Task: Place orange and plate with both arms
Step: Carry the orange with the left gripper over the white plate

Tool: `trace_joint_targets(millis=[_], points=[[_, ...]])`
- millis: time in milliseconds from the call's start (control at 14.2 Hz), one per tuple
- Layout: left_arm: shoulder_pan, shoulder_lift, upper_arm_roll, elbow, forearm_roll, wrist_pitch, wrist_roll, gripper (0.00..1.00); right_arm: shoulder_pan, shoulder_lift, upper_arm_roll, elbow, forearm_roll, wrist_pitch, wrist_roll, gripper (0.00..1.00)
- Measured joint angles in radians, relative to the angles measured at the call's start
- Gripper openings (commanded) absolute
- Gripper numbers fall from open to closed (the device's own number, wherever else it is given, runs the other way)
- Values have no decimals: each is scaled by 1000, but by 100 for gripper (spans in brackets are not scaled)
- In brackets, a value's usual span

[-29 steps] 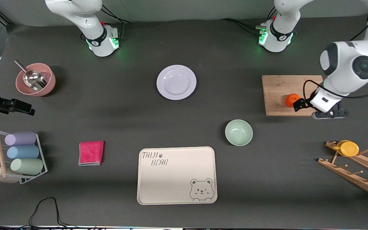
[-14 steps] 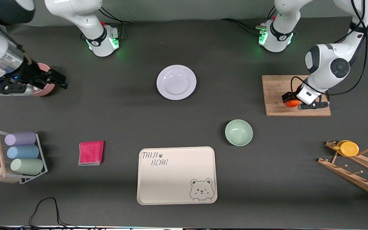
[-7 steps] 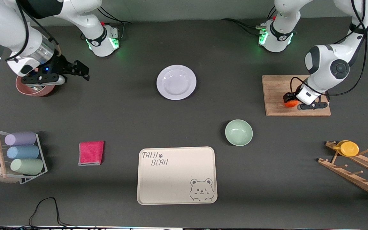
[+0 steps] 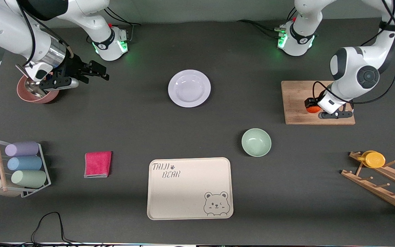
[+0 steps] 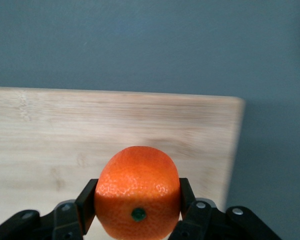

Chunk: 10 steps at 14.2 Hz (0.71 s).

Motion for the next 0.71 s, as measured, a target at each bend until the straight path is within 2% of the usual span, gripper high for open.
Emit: trace_joint_targets(millis=[141, 283, 495, 707], points=[[-55, -51, -8, 135, -98, -204, -2, 0, 0, 1, -14, -81, 107, 83, -61, 100], [-105, -76, -12, 251, -153, -331, -29, 0, 0, 5, -21, -180, 227, 179, -164, 100], [-184, -77, -12, 347, -170, -392, -150, 0, 1, 40, -37, -298, 476, 252, -400, 100], [-328, -68, -15, 396, -207, -390, -377, 0, 0, 138, -90, -348, 668, 269, -655, 100]])
